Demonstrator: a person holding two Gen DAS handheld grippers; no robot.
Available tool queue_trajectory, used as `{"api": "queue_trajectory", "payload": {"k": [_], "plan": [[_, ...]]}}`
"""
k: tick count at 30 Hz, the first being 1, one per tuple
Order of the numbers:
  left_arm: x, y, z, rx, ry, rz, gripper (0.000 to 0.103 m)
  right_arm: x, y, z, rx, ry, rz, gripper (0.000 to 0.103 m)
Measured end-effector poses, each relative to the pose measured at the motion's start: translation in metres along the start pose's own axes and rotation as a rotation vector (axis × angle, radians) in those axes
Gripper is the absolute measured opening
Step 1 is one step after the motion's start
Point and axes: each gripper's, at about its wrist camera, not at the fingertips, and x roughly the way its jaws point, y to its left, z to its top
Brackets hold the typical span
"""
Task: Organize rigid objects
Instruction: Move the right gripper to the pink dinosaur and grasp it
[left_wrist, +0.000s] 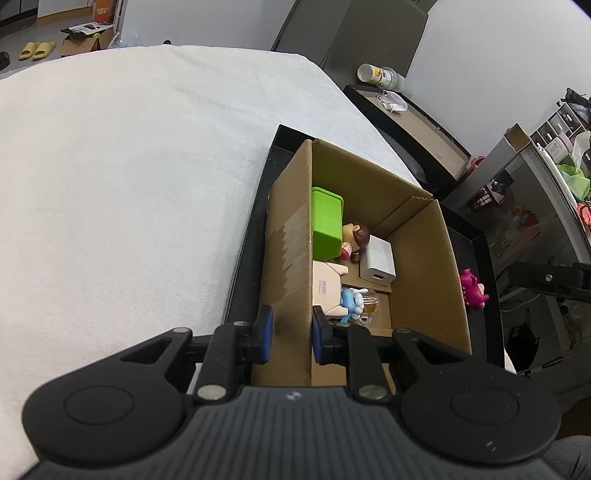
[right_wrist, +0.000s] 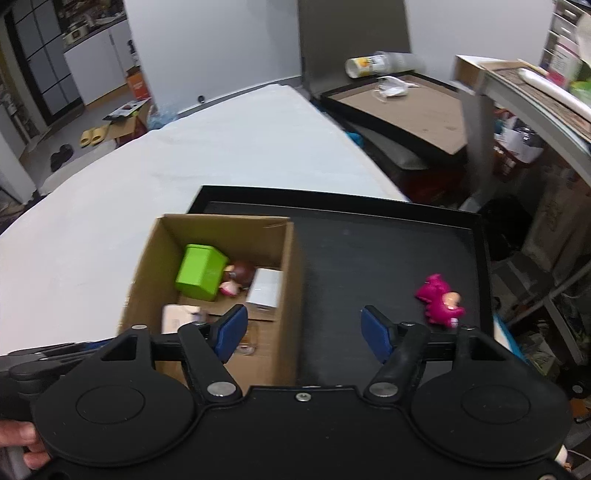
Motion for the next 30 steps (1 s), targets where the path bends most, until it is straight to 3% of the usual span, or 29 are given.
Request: {"api": "queue_trajectory", "payload": {"k": [13,30], "plan": [[0.004,-0.004,0.001,0.005,0.005,0.024,0.02,0.006,-0.073,-0.002,0.118,-0.009,-0.074,0.075],[0.009,-0.01,0.001,0.008,0.014,0.068,0.02,0.067,-0.128,-0.024,0.207,-0.051,-0.099,0.075]]}}
